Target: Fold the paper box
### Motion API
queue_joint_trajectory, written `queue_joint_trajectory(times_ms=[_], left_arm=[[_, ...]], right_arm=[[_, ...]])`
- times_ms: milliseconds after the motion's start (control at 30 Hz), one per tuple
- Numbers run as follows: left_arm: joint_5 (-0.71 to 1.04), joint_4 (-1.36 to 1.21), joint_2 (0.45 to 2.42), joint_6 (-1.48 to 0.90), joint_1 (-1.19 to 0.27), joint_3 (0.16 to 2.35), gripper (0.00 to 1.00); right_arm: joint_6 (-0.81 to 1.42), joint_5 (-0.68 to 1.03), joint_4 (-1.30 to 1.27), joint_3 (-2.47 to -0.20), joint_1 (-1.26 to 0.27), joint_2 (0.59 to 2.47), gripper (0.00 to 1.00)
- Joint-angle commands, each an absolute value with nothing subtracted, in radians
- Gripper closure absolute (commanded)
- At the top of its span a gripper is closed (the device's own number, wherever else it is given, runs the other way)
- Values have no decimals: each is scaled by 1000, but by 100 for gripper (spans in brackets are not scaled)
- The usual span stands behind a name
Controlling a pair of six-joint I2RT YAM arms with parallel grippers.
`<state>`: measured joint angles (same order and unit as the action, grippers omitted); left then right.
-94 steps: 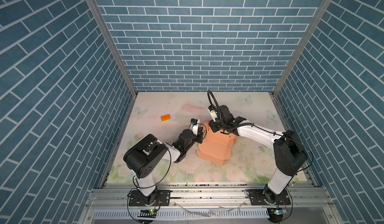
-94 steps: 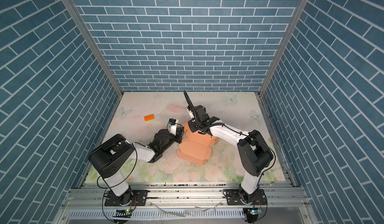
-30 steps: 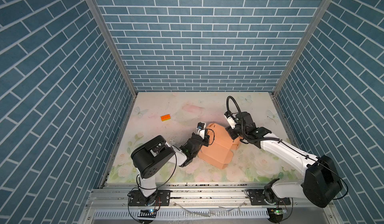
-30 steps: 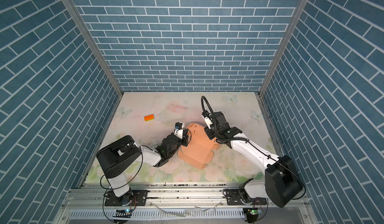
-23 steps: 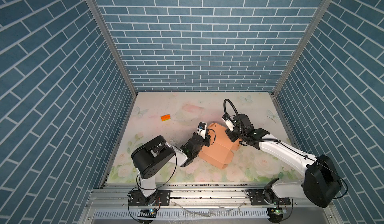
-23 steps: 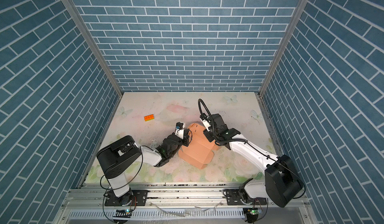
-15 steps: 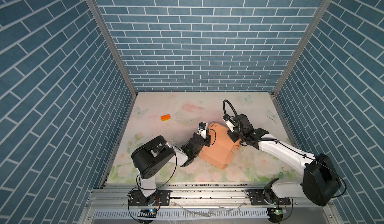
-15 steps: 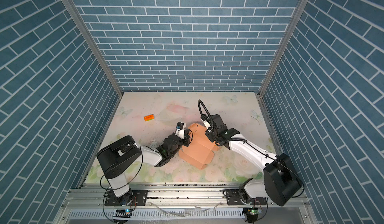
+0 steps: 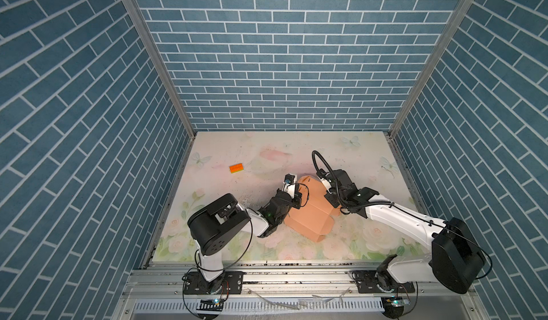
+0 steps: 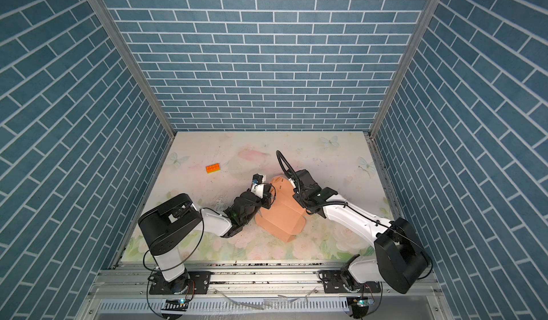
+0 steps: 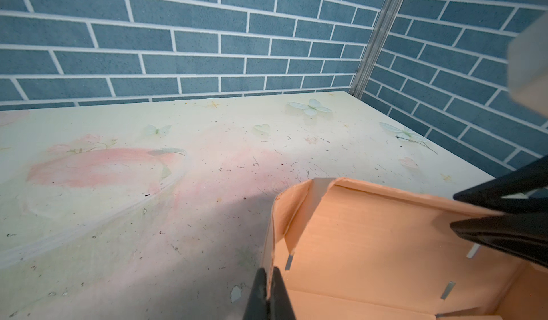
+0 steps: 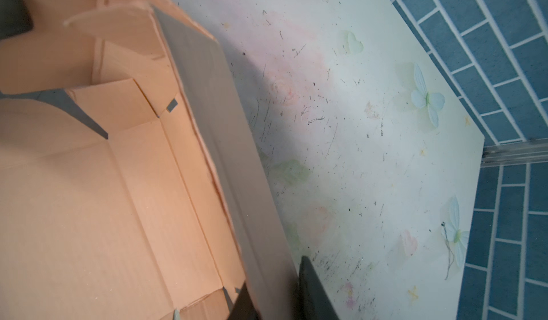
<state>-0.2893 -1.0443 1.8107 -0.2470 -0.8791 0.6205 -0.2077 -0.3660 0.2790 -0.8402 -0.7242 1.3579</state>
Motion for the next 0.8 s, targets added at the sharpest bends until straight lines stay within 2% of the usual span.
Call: queue_joint_trajectory(times_ms=[0, 167, 333, 500, 767], left_arm=[[-269, -1048, 1824, -245, -887, 629, 99], [-220, -1054, 1824, -252, -886, 627, 94], [-158, -1117, 1818, -272, -883, 591, 78], [-49, -1091, 1786, -287, -877, 591, 69], [34, -1001, 1645, -312, -819, 519, 62]], right_arm=[[-225, -413, 284, -832, -751, 1360, 83], [-229, -442, 257, -824, -778, 1368, 88], [-243, -444, 233, -816, -784, 1371, 90], [-251, -443, 208, -812, -784, 1371, 90], [-255, -422, 186, -802, -784, 1369, 91]])
